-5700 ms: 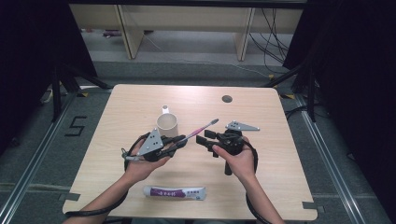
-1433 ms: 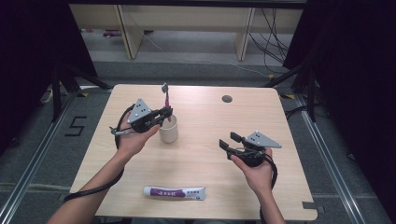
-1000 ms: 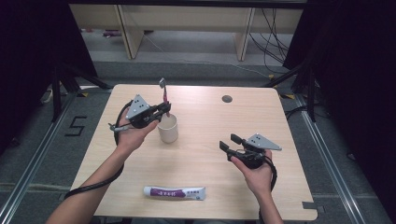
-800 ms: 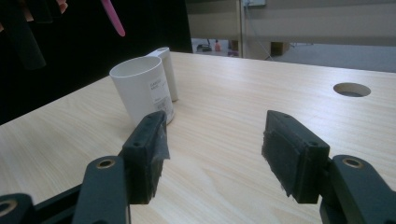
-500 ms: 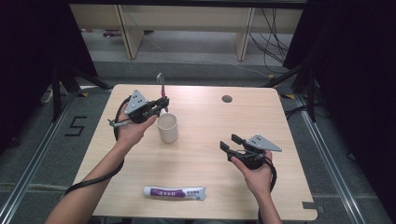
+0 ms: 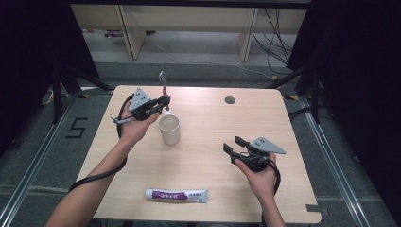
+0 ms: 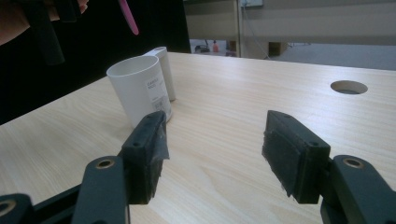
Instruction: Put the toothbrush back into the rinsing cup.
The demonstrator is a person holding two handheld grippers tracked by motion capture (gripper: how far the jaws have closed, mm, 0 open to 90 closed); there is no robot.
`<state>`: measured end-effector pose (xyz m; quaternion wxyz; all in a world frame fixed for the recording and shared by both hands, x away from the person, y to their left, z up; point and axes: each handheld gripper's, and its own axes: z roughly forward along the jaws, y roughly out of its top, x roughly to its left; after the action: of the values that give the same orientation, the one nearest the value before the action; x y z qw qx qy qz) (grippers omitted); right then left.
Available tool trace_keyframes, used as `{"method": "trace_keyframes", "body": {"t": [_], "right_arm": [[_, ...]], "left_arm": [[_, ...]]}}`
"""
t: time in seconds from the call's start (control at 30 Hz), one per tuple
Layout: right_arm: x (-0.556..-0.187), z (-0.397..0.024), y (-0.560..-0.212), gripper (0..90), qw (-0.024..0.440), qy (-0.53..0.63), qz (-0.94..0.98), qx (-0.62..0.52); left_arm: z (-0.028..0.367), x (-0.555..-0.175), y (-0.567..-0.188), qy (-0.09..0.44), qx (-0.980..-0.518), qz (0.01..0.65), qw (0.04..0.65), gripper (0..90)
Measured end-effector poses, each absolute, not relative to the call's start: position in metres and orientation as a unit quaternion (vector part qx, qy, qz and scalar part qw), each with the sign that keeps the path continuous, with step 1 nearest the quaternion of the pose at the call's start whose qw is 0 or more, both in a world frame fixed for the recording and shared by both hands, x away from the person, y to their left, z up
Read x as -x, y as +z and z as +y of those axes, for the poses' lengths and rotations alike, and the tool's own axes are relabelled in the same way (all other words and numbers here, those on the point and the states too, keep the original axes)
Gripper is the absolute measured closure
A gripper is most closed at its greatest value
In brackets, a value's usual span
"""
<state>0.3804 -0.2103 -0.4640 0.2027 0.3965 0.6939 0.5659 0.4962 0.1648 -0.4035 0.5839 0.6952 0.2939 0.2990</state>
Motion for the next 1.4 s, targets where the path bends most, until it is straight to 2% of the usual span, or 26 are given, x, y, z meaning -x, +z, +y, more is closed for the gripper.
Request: {"method": "trace_keyframes", "body": {"t": [0.8, 0.87, 1.03, 1.2, 1.27, 1.4], "right_arm": [[-0.381, -0.210, -0.466, 40.2, 0.205, 0.566, 0.694, -0.395], [-0.379, -0.209, -0.466, 40.2, 0.187, 0.567, 0.689, -0.410], [-0.379, -0.208, -0.465, 40.2, 0.185, 0.568, 0.689, -0.411], [-0.380, -0.209, -0.466, 40.2, 0.189, 0.569, 0.690, -0.406], [-0.382, -0.210, -0.467, 40.2, 0.204, 0.569, 0.692, -0.396], [-0.380, -0.209, -0.467, 40.2, 0.189, 0.565, 0.695, -0.403]], "left_arm": [[0.168, -0.526, -0.414, 0.309, -0.699, 0.310, 0.566, 82.5], [0.167, -0.527, -0.414, 0.308, -0.698, 0.311, 0.567, 82.5], [0.167, -0.531, -0.417, 0.308, -0.700, 0.314, 0.563, 82.5], [0.167, -0.535, -0.422, 0.307, -0.703, 0.319, 0.556, 82.5], [0.167, -0.536, -0.424, 0.306, -0.703, 0.321, 0.557, 82.5], [0.167, -0.537, -0.425, 0.304, -0.704, 0.321, 0.556, 82.5]]}}
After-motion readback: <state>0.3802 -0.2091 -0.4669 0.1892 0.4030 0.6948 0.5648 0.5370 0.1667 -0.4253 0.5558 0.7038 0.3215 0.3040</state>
